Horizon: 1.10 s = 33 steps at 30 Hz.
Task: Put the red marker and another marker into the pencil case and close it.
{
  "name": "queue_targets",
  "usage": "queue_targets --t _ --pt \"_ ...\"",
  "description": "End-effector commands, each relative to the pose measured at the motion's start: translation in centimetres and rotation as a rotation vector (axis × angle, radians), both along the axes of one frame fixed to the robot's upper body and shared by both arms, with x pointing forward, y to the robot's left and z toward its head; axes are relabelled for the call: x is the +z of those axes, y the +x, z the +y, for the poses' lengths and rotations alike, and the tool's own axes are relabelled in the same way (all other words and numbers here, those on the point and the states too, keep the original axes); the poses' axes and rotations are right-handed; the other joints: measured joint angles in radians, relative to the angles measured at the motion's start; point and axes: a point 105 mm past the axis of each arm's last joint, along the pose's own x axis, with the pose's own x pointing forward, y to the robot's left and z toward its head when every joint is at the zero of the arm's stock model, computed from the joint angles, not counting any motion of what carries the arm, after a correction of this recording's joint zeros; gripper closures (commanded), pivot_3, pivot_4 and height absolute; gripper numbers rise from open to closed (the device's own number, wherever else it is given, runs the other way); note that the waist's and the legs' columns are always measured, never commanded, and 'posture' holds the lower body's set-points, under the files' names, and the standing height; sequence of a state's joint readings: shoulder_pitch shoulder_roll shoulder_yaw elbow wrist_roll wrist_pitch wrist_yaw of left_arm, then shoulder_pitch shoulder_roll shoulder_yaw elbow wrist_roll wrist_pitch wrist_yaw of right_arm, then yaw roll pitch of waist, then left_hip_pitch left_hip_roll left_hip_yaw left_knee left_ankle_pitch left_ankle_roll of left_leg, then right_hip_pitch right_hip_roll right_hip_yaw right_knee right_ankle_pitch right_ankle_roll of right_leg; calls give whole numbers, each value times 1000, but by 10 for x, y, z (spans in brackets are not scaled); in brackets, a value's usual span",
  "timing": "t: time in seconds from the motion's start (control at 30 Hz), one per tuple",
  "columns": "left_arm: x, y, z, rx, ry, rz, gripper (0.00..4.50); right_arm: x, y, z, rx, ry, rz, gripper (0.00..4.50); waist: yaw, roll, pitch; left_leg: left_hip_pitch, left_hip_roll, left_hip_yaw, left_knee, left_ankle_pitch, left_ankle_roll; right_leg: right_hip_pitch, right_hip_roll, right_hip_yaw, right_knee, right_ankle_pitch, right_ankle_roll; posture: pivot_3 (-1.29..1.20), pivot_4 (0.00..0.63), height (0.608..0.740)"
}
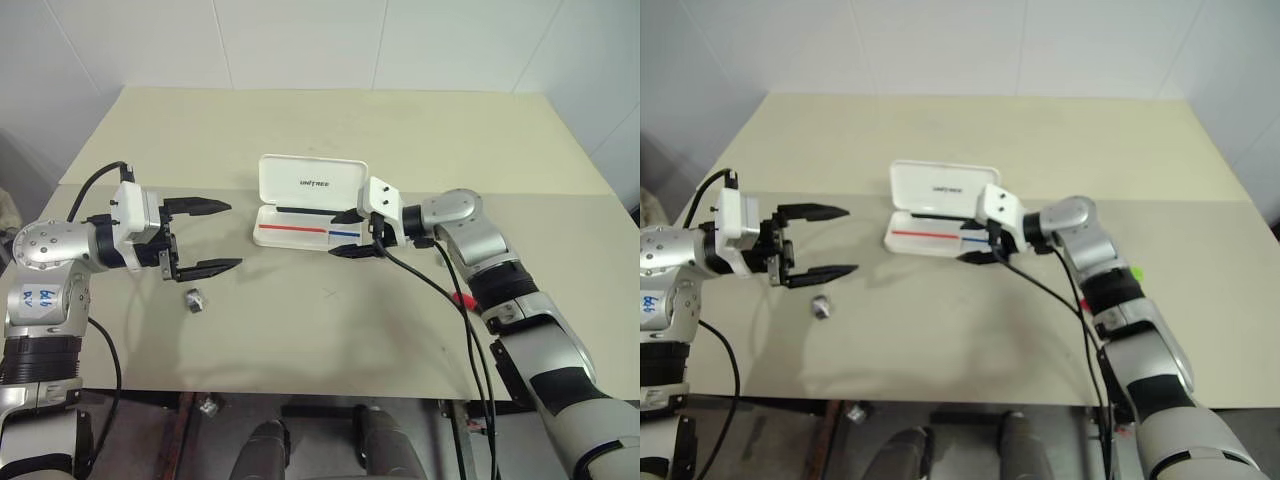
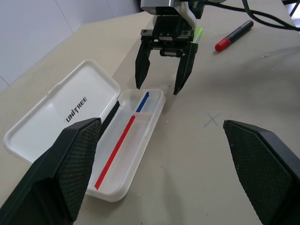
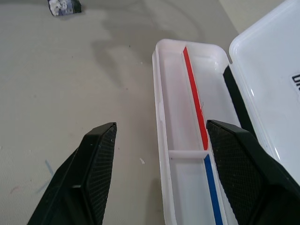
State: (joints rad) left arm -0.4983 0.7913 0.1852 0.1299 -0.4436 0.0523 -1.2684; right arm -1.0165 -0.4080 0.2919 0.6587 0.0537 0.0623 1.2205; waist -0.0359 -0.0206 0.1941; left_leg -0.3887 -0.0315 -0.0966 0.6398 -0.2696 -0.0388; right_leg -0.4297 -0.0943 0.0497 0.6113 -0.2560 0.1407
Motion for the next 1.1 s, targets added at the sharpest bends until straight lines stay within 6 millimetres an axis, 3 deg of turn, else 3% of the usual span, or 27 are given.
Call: queue_targets --t 0.03,0.4,0.7,0.8,1.03,1.1 --pt "11 -3 3 17 -14 -50 0 5 3 7 19 -36 -19 1282 -2 0 0 0 0 0 0 0 0 0 0 0 0 0 0 0 150 740" --pt "13 -5 -4 19 -37 -67 0 -12 12 12 -1 -132 13 1282 -11 0 0 0 0 0 -4 1 -2 -1 0 0 0 0 0 0 150 740" --pt "14 -9 2 53 -48 -71 0 -22 18 0 -39 -229 33 1282 -23 0 0 1 0 0 -7 2 -3 -2 0 0 0 0 -1 0 150 740" --pt "14 -9 1 51 -53 -72 0 -23 22 1 -61 -249 23 1930 -21 0 0 1 0 0 -8 3 -5 -3 0 0 0 -1 -1 0 150 740" --pt "12 -12 -2 26 -57 -63 0 -21 27 5 -72 -281 -6 4335 -22 0 0 2 0 0 -7 4 -6 -2 0 1 1 -1 -1 0 150 740" --pt "10 -12 -3 13 -57 -51 0 -19 27 6 -69 -281 -19 4463 -22 0 0 2 0 0 -7 4 -6 -2 0 1 2 0 -1 0 150 740"
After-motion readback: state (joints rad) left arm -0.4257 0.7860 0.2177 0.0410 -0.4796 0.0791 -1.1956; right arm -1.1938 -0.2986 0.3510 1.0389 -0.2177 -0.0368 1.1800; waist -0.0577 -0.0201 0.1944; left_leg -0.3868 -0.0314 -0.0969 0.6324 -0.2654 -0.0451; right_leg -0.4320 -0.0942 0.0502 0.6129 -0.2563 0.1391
